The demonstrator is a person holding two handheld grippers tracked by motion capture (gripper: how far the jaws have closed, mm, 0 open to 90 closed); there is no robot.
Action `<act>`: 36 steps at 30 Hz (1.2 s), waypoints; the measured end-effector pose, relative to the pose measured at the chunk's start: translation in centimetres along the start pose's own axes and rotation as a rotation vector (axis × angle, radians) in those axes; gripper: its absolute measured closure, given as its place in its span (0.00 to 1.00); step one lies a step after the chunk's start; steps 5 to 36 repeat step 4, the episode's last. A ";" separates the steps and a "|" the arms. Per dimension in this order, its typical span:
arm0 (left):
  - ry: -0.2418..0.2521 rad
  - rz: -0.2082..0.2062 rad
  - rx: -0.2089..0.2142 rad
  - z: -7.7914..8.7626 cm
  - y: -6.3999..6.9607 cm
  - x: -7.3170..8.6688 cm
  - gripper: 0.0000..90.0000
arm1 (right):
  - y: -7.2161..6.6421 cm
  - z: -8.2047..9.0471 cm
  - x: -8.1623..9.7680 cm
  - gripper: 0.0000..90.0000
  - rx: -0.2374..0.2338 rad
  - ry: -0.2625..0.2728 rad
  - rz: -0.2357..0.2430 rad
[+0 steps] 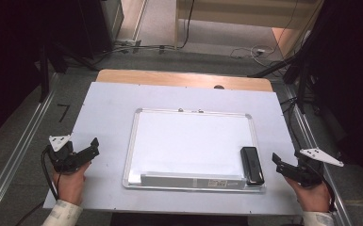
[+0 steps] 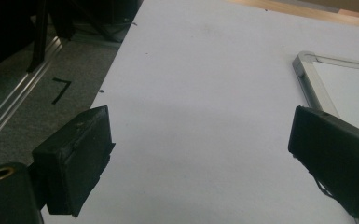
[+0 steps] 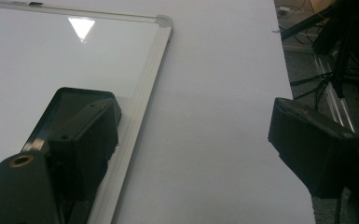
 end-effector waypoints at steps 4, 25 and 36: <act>-0.001 -0.002 0.002 0.0 0.0 0.0 0.07 | 0.3 0.1 0.1 0.16 0.005 0.001 -0.006; -0.001 -0.002 0.002 0.0 0.0 0.0 0.07 | 0.3 0.1 0.1 0.16 0.005 0.001 -0.006; -0.001 -0.002 0.002 0.0 0.0 0.0 0.07 | 0.3 0.1 0.1 0.16 0.005 0.001 -0.006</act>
Point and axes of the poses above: each handheld gripper's, and its own axes: z roughly backward along the jaws, x roughly out of its underside, y roughly to its right, the point moved 1 cm from there along -z, roughly forward along the jaws, and after that the axes turned 5 degrees about y, right-handed, at the moved point
